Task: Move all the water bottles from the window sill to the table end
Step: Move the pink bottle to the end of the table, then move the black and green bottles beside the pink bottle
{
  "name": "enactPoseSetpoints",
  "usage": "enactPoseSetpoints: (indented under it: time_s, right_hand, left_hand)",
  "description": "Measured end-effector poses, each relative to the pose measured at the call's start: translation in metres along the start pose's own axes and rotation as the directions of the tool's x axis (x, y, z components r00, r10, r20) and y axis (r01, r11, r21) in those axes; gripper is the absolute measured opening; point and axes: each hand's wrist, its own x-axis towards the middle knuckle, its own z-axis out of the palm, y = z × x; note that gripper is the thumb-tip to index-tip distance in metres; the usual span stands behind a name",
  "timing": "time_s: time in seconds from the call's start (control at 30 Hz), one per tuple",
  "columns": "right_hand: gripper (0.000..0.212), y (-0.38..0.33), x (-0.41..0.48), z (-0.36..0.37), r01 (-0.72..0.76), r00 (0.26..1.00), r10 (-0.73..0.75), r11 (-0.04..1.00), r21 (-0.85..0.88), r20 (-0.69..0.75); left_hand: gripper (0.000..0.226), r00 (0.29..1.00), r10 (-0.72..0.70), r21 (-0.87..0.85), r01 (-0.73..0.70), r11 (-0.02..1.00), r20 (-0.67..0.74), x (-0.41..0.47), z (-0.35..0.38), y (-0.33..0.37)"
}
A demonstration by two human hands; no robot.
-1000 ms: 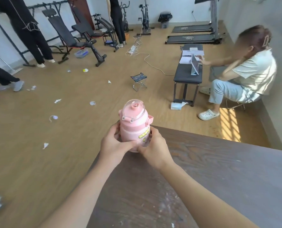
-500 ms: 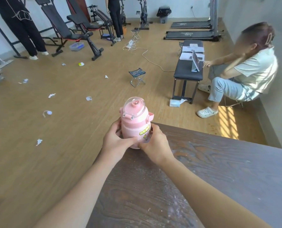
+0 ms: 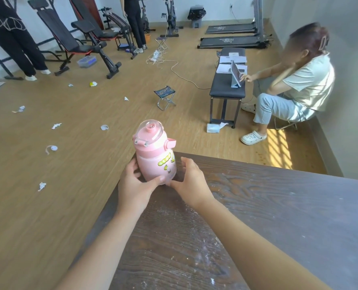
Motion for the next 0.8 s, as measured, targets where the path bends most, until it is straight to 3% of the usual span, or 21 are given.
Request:
enactPoseSetpoints:
  time_s: [0.07,0.13,0.27,0.43,0.63,0.7,0.8]
  right_hand:
    - [0.079,0.015,-0.014,-0.018,-0.013,0.998,0.013,1.0,-0.011,-0.055]
    - [0.062,0.03,-0.033,-0.042,-0.031,0.994,0.023,0.997,-0.072,-0.107]
    - [0.044,0.067,-0.078,-0.105,-0.066,0.976,0.008,0.964,-0.259,-0.219]
    - [0.04,0.119,-0.145,-0.195,-0.194,0.942,0.062,0.902,-0.386,-0.329]
    - [0.038,0.166,-0.211,-0.274,-0.333,0.886,0.145,0.861,-0.384,-0.441]
    - [0.036,0.202,-0.269,-0.341,-0.441,0.801,0.227,0.849,-0.29,-0.554]
    - [0.033,0.209,-0.28,-0.344,-0.445,0.776,0.233,0.861,-0.246,-0.586]
  left_hand:
    - [0.071,0.987,0.02,0.164,0.007,0.987,-0.158,-0.021,0.012,-0.007]
    - [0.056,0.983,0.054,0.253,-0.008,0.968,-0.176,-0.043,0.028,-0.012]
    - [0.037,0.99,0.119,0.375,-0.14,0.917,0.077,-0.081,0.072,-0.004]
    - [0.037,0.918,0.203,0.421,-0.341,0.841,0.34,-0.129,0.152,0.034]
    - [0.043,0.826,0.237,0.392,-0.47,0.791,0.511,-0.184,0.242,0.074]
    - [0.043,0.734,0.284,0.348,-0.578,0.738,0.617,-0.243,0.318,0.11]
    - [0.042,0.718,0.278,0.299,-0.564,0.769,0.638,-0.252,0.336,0.122]
